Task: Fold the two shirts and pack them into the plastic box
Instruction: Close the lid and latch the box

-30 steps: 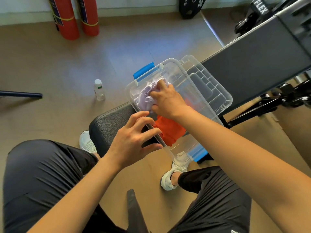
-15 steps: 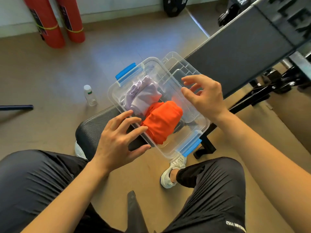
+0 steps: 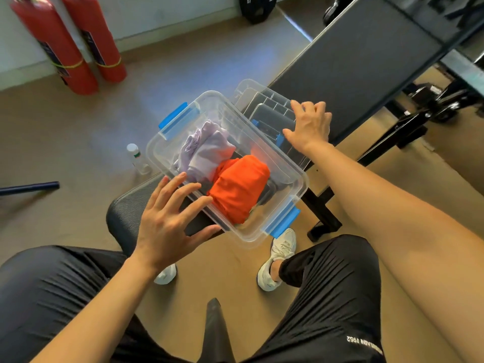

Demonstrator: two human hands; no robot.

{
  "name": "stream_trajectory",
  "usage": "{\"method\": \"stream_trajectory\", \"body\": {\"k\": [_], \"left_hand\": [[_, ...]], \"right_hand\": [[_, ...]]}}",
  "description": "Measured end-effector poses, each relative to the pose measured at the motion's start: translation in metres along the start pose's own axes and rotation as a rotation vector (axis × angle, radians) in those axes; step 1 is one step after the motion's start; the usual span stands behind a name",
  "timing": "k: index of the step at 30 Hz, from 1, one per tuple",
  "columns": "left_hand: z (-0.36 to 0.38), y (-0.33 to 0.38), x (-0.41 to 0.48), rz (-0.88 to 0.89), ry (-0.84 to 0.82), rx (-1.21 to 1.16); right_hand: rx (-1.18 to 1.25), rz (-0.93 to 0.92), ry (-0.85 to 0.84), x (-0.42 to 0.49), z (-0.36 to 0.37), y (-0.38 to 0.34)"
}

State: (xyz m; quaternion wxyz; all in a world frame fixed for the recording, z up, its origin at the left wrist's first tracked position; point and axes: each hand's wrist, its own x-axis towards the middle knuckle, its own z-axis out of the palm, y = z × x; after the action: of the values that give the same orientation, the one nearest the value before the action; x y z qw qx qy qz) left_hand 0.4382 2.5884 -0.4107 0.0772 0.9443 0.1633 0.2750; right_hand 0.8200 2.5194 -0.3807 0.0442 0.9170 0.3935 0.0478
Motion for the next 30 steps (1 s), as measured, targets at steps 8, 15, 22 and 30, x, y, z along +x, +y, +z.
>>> {"method": "stream_trajectory", "body": {"k": [8,15,22,30], "left_hand": [[0.003,-0.002,-0.002,0.009,-0.01,0.002],[0.004,-0.004,-0.001,0.012,-0.02,-0.005],[0.006,-0.005,-0.003,0.01,-0.03,-0.005],[0.007,-0.005,-0.002,0.021,-0.024,-0.012]], "right_hand": [[0.123,0.127,-0.139,0.009,-0.013,-0.014],[0.363,0.205,-0.132,-0.007,-0.018,0.0],[0.471,0.171,-0.031,-0.022,-0.064,0.012],[0.658,0.056,0.158,-0.067,-0.137,-0.01]]}}
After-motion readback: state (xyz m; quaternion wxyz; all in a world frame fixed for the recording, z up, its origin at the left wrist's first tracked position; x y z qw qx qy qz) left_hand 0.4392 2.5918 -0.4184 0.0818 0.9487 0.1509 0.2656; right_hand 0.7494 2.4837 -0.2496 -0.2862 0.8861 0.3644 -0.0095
